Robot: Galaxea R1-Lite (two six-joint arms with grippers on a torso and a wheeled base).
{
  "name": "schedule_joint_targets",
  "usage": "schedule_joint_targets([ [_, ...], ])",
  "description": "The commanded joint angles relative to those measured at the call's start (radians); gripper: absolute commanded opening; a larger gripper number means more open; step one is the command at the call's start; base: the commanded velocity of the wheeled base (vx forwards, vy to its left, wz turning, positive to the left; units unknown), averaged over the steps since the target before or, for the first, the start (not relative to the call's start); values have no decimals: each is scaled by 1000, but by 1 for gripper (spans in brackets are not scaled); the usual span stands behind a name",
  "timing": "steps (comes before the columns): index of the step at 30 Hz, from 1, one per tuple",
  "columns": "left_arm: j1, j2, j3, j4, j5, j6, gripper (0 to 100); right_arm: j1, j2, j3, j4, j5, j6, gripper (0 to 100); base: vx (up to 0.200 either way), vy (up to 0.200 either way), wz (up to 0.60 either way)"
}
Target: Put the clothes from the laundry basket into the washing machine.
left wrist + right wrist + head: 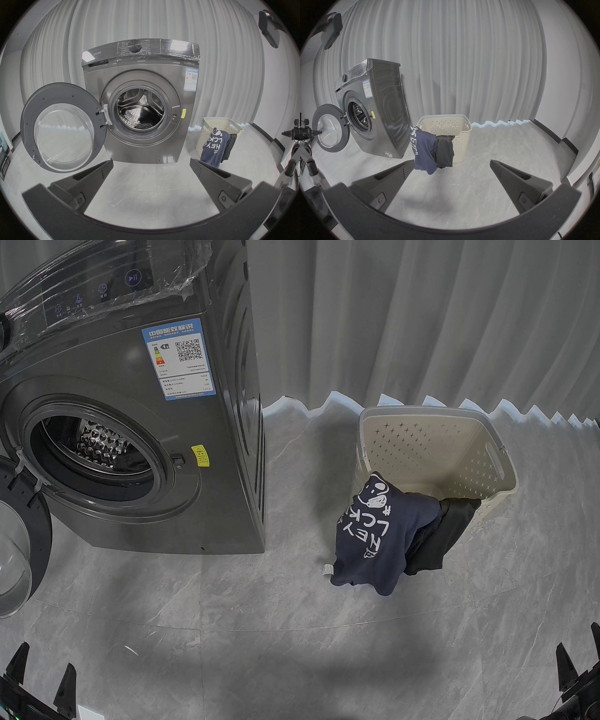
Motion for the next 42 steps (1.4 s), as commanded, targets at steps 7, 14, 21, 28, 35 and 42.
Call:
schedule_joint_targets([
  [7,0,-14,18,1,-6,-11,100,1,-14,15,0,0,0,100,29,0,0],
  [14,0,-14,16,1,-8,-5,100,1,-14,15,0,0,0,100,200,0,0],
  [21,0,-14,16,1,-8,-10,100,-1,-14,15,0,0,0,100,114,0,0],
  [28,0,-14,16,1,-8,-10,100,1,-14,15,0,0,0,100,0,-114,0],
  [35,0,-14,16,1,-8,-10,100,1,-14,15,0,0,0,100,0,-200,0],
  [42,0,-14,16,1,-8,-11,100,1,-14,15,0,0,0,100,0,-200,0],
])
